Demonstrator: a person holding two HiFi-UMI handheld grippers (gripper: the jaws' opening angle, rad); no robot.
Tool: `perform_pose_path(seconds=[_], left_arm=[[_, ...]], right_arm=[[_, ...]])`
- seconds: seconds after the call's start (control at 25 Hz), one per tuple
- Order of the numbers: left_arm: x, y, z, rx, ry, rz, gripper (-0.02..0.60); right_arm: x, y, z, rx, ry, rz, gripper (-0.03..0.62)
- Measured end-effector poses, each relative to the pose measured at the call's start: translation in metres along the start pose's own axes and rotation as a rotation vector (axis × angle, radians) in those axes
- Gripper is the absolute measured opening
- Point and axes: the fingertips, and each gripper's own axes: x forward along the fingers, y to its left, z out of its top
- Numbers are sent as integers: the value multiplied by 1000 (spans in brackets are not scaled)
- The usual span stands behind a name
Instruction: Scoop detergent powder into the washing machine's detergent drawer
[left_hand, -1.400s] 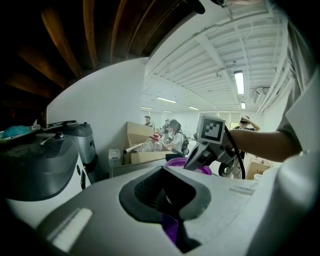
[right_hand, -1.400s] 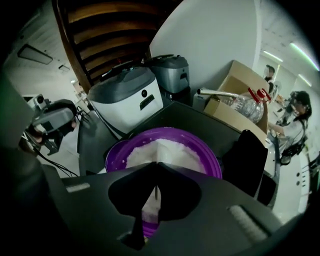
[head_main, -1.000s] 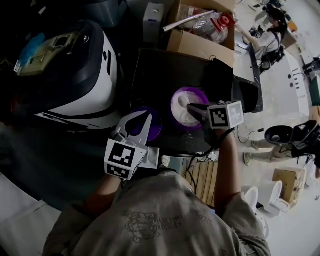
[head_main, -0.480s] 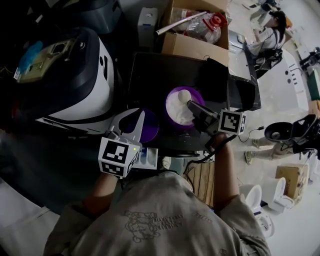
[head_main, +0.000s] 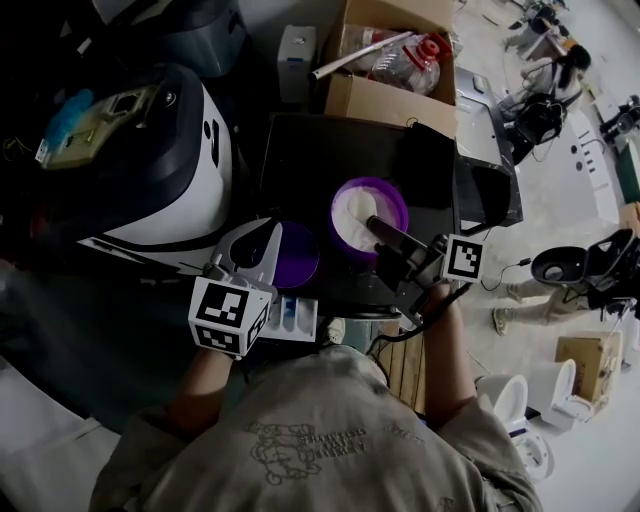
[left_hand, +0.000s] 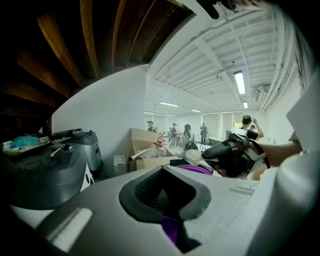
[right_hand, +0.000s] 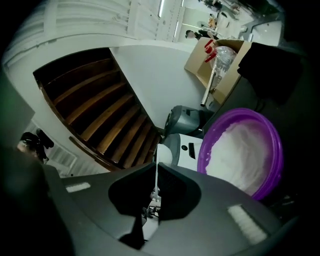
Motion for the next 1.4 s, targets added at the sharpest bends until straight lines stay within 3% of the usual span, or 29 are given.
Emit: perform_pose_path(seconds=[0.52, 0.84, 1.16, 1.4], left_arm=[[-28, -2, 5, -4, -48, 8, 0], [-46, 5, -3, -38, -57, 44, 0], [-70, 15, -23, -63, -41, 102, 0], [-93, 23, -39, -90, -30, 159, 0]], right_arm=[[8, 50, -63, 173, 104, 274, 35], [11, 46, -89, 190, 175, 262, 35], [25, 52, -119, 116, 282, 268, 35], [39, 32, -156, 77, 409, 196, 35]])
